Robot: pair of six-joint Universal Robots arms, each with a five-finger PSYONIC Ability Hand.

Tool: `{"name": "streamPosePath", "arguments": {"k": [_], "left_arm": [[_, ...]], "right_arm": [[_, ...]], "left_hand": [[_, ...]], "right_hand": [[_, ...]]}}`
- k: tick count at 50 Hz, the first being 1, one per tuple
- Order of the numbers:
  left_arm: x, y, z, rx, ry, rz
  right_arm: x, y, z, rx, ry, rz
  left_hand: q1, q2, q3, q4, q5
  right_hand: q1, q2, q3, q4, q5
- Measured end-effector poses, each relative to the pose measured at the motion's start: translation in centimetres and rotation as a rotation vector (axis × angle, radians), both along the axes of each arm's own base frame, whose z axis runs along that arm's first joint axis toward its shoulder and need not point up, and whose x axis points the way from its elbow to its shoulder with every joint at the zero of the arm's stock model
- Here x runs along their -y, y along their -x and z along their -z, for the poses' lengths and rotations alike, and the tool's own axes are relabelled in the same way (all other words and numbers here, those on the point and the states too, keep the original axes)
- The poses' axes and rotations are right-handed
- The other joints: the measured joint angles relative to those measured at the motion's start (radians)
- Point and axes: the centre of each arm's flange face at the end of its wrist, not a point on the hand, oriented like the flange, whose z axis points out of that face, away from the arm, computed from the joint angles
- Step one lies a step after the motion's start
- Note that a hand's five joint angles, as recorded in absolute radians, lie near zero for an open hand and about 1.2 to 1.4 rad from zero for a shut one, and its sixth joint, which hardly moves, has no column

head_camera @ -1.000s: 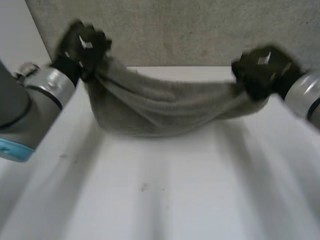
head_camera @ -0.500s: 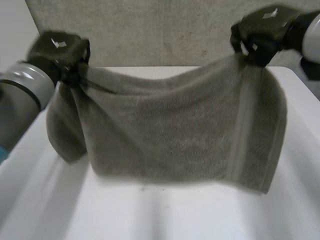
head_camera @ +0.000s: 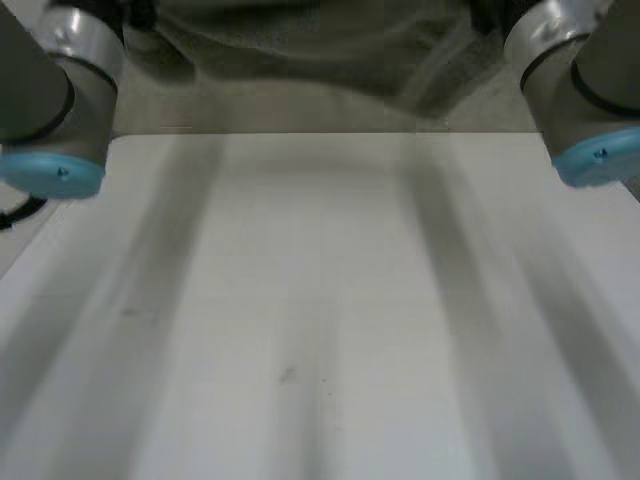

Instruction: Fold the towel.

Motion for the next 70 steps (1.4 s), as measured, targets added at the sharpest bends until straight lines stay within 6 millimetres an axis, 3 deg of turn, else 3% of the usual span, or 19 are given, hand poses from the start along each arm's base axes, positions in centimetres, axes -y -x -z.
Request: {"name": "streamPosePath", "arguments": {"k": [1, 4, 8, 9, 11, 14, 19, 24, 35, 48, 55, 65, 70], "left_arm": [[-0.1, 0.0, 0.7, 0.003, -0.021, 0.001], [-0.9, -0.1, 5.7, 0.043, -0.168, 0.004], [-2.9, -0.7, 14.3, 0.132, -0.408, 0.004], [-3.2, -0.7, 15.1, 0.142, -0.432, 0.003], [-4.3, -1.2, 19.1, 0.187, -0.544, 0.001], [-5.6, -1.6, 22.7, 0.229, -0.65, -0.002], [-7.3, -2.3, 25.5, 0.267, -0.751, -0.005], [-8.8, -2.9, 24.7, 0.278, -0.779, -0.007], [-12.2, -4.3, 20.8, 0.279, -0.74, -0.009], [-15.3, -6.0, 23.0, 0.481, -0.739, -0.023], [-14.8, -5.8, 22.8, 0.479, -0.651, -0.007], [-13.2, -3.8, 19.3, 0.419, -0.481, 0.07], [-12.4, -2.1, 18.3, 0.394, -0.437, 0.129]], "right_arm": [[-0.2, -0.1, 0.5, -0.011, -0.021, -0.007], [-1.5, -0.4, 4.3, -0.093, -0.181, -0.052], [-3.6, -0.3, 11.1, -0.207, -0.432, -0.097], [-3.8, -0.3, 11.8, -0.217, -0.455, -0.099], [-4.8, 0.0, 15.5, -0.266, -0.564, -0.108], [-5.7, 0.4, 19.2, -0.312, -0.656, -0.112], [-6.8, 1.2, 22.9, -0.366, -0.747, -0.107], [-7.6, 2.1, 23.6, -0.383, -0.777, -0.095], [-10.0, 4.1, 20.7, -0.364, -0.755, -0.075], [-12.2, 6.1, 21.5, -0.358, -0.695, -0.07], [-12.0, 6.5, 22.1, -0.367, -0.663, -0.057], [-11.3, 7.1, 22.5, -0.357, -0.658, -0.03], [-11.0, 7.4, 22.8, -0.35, -0.655, -0.024]], "left_hand": [[0.0, 0.0, 0.0, 0.0, 0.0], [0.0, 0.0, 0.0, 0.0, 0.0], [0.0, 0.0, 0.0, 0.0, 0.0], [0.0, 0.0, 0.0, 0.0, 0.0], [0.003, 0.001, 0.0, 0.0, 0.0], [0.003, 0.0, 0.0, 0.0, 0.0], [0.003, -0.035, -0.036, -0.037, -0.004], [-0.052, -0.094, -0.096, -0.097, -0.057], [-0.265, -0.306, -0.307, -0.309, -0.275], [-0.474, -0.518, -0.52, -0.521, -0.491], [-0.641, -0.686, -0.686, -0.685, -0.657], [-0.737, -0.78, -0.778, -0.78, -0.751], [-0.882, -0.924, -0.926, -0.921, -0.895]], "right_hand": [[0.0, 0.0, 0.0, 0.0, 0.0], [0.0, 0.0, 0.0, 0.0, 0.0], [0.0, 0.0, 0.0, 0.0, 0.0], [0.0, 0.0, 0.0, 0.0, 0.0], [0.0, 0.0, 0.0, 0.0, 0.0], [0.0, 0.0, 0.0, 0.0, 0.0], [0.0, 0.0, 0.0, 0.0, 0.0], [0.0, 0.004, 0.0, 0.0, 0.0], [0.0, 0.004, 0.0, 0.0, 0.0], [0.0, 0.004, 0.0, 0.0, 0.0], [0.0, 0.004, 0.0, 0.0, 0.0], [-0.001, 0.004, 0.0, 0.0, 0.0], [-0.001, 0.004, 0.0, 0.0, 0.0]]}}
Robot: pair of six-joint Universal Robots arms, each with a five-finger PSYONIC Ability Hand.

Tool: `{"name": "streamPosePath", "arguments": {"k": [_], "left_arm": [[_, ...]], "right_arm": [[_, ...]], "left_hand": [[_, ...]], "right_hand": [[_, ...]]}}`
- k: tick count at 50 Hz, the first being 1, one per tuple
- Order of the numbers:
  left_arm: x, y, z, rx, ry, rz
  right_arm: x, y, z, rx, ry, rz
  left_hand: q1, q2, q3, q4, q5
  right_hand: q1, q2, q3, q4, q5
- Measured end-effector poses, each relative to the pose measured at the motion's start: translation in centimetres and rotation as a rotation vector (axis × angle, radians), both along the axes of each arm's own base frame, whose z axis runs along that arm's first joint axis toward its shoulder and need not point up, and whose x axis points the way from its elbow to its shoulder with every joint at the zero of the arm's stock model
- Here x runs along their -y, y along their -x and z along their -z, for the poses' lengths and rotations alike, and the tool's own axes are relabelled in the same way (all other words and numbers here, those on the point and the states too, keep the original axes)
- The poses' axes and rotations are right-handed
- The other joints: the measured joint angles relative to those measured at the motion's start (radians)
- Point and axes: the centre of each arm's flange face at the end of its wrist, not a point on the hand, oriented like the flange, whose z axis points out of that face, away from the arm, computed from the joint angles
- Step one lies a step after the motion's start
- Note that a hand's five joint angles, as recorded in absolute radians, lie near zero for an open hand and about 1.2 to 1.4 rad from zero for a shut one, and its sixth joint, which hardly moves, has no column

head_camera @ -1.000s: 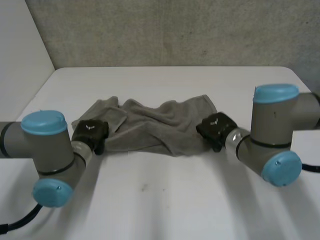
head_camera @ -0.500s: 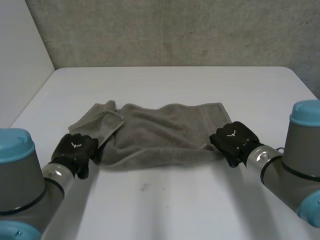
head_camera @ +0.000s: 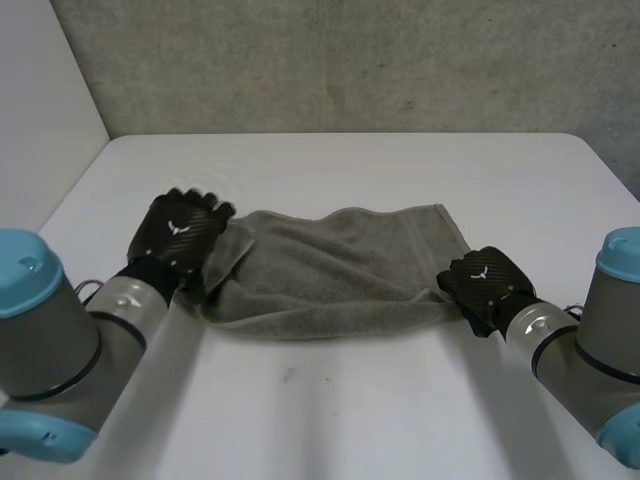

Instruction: Fold the towel.

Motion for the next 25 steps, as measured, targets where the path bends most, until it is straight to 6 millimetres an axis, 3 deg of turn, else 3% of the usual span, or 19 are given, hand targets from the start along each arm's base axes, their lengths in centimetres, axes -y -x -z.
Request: {"name": "streamPosePath", "arguments": {"k": [9, 18, 25], "left_arm": [[3.5, 3.7, 0.0, -0.115, -0.013, 0.04], [7.0, 6.3, 3.2, -0.123, -0.105, 0.025], [9.3, 6.4, 5.9, -0.032, -0.122, -0.078]], "right_arm": [[-0.1, 0.1, 0.7, -0.015, -0.01, -0.006], [-0.2, 0.1, 1.3, -0.03, -0.024, -0.009], [-0.2, 0.1, 1.4, -0.032, -0.027, -0.011]], "left_hand": [[-0.065, -0.067, -0.064, -0.07, -0.062], [-0.065, -0.067, -0.064, -0.07, -0.062], [-0.06, -0.048, -0.049, -0.056, -0.046]], "right_hand": [[0.0, 0.0, 0.0, 0.0, 0.0], [0.0, 0.0, 0.0, 0.0, 0.0], [0.0, 0.0, 0.0, 0.0, 0.0]]}}
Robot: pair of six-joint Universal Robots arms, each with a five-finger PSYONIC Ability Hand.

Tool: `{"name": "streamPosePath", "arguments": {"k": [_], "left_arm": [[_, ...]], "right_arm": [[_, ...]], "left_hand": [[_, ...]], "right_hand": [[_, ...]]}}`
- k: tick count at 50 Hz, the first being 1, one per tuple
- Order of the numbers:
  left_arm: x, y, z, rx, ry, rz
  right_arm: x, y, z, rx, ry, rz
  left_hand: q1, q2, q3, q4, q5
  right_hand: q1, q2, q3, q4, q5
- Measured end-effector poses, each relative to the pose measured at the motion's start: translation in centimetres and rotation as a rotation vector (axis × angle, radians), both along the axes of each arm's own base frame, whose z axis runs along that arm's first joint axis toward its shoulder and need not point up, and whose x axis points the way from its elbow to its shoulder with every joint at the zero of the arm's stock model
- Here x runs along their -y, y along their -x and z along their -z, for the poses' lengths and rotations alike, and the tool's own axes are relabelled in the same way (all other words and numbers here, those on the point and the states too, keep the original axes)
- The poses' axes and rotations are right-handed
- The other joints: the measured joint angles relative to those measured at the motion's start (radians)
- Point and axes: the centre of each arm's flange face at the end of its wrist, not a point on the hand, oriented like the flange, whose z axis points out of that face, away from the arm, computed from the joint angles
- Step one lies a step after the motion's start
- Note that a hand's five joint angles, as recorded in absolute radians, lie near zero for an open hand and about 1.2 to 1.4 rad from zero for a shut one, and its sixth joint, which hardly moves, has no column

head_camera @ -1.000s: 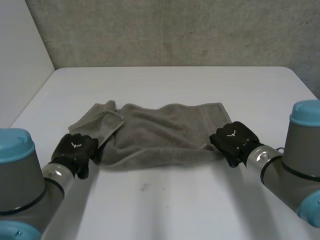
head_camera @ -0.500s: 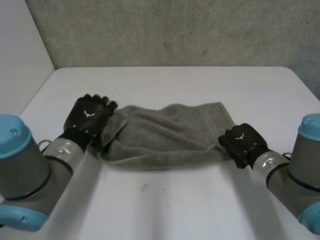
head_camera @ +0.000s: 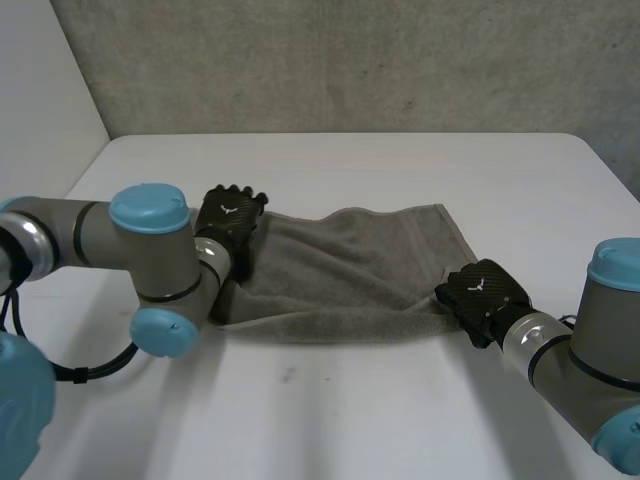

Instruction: Fold the towel.

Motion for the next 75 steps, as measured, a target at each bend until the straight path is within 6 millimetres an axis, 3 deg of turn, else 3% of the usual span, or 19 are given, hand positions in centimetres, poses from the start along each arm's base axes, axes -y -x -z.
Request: {"name": "streamPosePath", "arguments": {"k": [5, 12, 15, 20, 24, 29, 41, 51, 61, 69, 75], "left_arm": [[1.6, -1.3, 0.6, 0.093, 0.036, -0.119], [3.5, -6.7, -1.4, 0.238, 0.086, -0.409], [3.0, -9.2, -3.3, 0.253, 0.099, -0.485], [0.9, -11.1, -6.1, 0.219, 0.142, -0.462], [-1.3, -11.2, -7.2, 0.185, 0.172, -0.362], [-3.7, -10.6, -7.2, 0.162, 0.171, -0.223], [-8.8, -10.5, -4.5, 0.175, 0.027, -0.029], [-11.4, -12.1, -2.6, 0.194, -0.085, -0.032], [-11.5, -13.4, -1.5, 0.199, -0.13, -0.077], [-9.7, -14.2, -0.8, 0.196, -0.129, -0.117], [-8.2, -14.3, -0.5, 0.192, -0.114, -0.13]], "right_arm": [[0.0, 0.0, 0.1, -0.008, 0.003, -0.004], [0.0, 0.0, 0.2, -0.019, 0.005, -0.009], [0.0, 0.0, 0.2, -0.02, 0.006, -0.009], [0.1, 0.0, 0.2, -0.02, 0.007, -0.01], [0.1, -0.1, 0.3, -0.021, 0.005, -0.012], [-0.1, -0.2, 0.4, -0.023, 0.001, -0.015], [-0.4, -0.2, 0.4, -0.027, -0.004, -0.015], [-0.3, -0.2, 0.4, -0.025, -0.001, -0.015], [-0.3, -0.2, 0.5, -0.027, -0.006, -0.014], [-0.4, -0.2, 0.6, -0.029, -0.009, -0.015], [-0.4, -0.2, 0.7, -0.029, -0.01, -0.015]], "left_hand": [[0.027, 0.02, 0.02, 0.021, 0.021], [0.031, 0.024, 0.023, 0.025, 0.024], [0.031, 0.023, 0.023, 0.025, 0.022], [0.03, 0.022, 0.022, 0.024, 0.021], [0.027, 0.022, 0.021, 0.023, 0.02], [0.027, 0.022, 0.021, 0.023, 0.019], [0.091, 0.084, 0.085, 0.082, 0.082], [0.422, 0.414, 0.414, 0.416, 0.408], [0.467, 0.46, 0.46, 0.461, 0.457], [0.229, 0.219, 0.22, 0.221, 0.213], [0.192, 0.181, 0.182, 0.183, 0.176]], "right_hand": [[0.0, 0.0, 0.0, 0.0, 0.0], [0.0, 0.0, 0.0, 0.0, 0.0], [0.0, 0.0, 0.0, 0.0, 0.0], [0.0, 0.0, 0.005, 0.0, 0.0], [0.0, 0.0, 0.005, 0.0, 0.0], [0.0, 0.0, 0.005, 0.0, 0.0], [0.0, 0.0, 0.005, 0.0, 0.0], [0.0, 0.0, 0.005, 0.0, 0.0], [0.0, 0.0, 0.005, 0.0, 0.0], [0.0, 0.0, 0.005, 0.0, 0.0], [0.0, 0.0, 0.005, 0.0, 0.0]]}}
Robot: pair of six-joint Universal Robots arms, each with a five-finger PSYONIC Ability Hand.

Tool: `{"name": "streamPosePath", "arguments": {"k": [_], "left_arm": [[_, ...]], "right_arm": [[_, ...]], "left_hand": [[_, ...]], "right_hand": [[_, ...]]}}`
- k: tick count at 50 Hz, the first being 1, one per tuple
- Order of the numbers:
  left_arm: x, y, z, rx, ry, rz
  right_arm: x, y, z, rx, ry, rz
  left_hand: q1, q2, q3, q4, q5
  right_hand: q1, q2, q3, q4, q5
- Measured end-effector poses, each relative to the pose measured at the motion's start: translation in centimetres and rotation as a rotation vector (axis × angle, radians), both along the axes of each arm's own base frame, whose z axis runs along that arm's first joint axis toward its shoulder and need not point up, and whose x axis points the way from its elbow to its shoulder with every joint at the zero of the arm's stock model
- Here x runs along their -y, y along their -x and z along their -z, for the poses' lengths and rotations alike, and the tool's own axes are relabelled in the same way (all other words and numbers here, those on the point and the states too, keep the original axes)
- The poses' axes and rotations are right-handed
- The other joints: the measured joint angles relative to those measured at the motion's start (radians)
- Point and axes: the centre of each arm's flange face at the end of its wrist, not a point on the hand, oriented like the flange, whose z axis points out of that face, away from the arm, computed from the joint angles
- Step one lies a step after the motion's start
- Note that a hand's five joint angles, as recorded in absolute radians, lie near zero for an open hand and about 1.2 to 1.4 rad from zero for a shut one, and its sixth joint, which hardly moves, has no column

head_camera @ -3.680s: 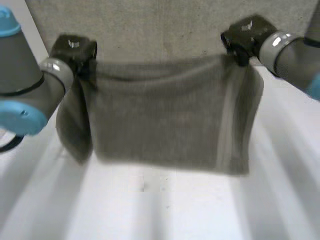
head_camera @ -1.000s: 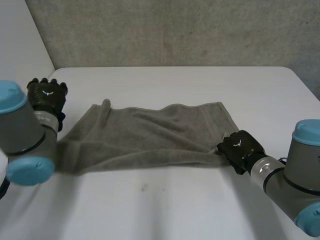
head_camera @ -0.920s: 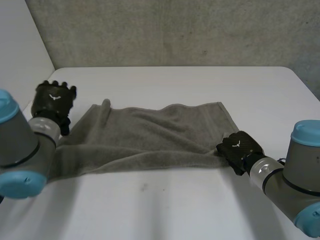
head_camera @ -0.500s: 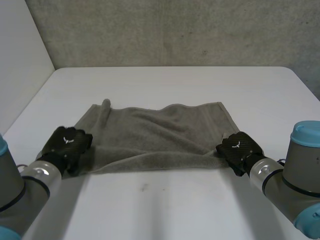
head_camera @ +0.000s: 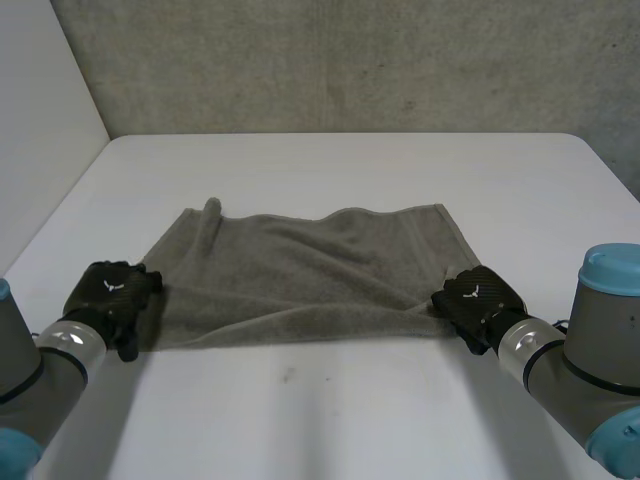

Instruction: Fold the towel.

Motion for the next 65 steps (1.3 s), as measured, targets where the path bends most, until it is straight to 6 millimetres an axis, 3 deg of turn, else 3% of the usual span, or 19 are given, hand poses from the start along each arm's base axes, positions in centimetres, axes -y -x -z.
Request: {"name": "streamPosePath", "arguments": {"k": [15, 46, 58, 65], "left_arm": [[3.1, 0.4, 1.2, 0.001, 0.013, 0.003], [6.2, 1.3, 1.4, -0.014, 0.075, 0.031], [7.1, 1.6, 1.6, -0.02, 0.086, 0.041], [6.9, 1.9, 0.4, -0.026, 0.115, 0.048]], "right_arm": [[0.0, 0.0, 0.1, -0.001, -0.001, 0.0], [0.0, 0.0, 0.3, -0.024, 0.004, -0.013], [0.1, 0.0, 0.3, -0.024, 0.005, -0.012], [0.5, 0.2, -0.2, -0.021, 0.018, -0.002]], "left_hand": [[-0.001, 0.0, 0.001, 0.001, 0.003], [0.195, 0.2, 0.199, 0.198, 0.199], [0.469, 0.479, 0.471, 0.472, 0.467], [0.716, 0.749, 0.744, 0.746, 0.724]], "right_hand": [[0.0, 0.0, 0.0, 0.0, 0.0], [0.0, 0.0, 0.0, 0.0, 0.0], [0.0, 0.0, 0.0, 0.0, 0.0], [0.0, 0.0, 0.0, 0.0, 0.0]]}}
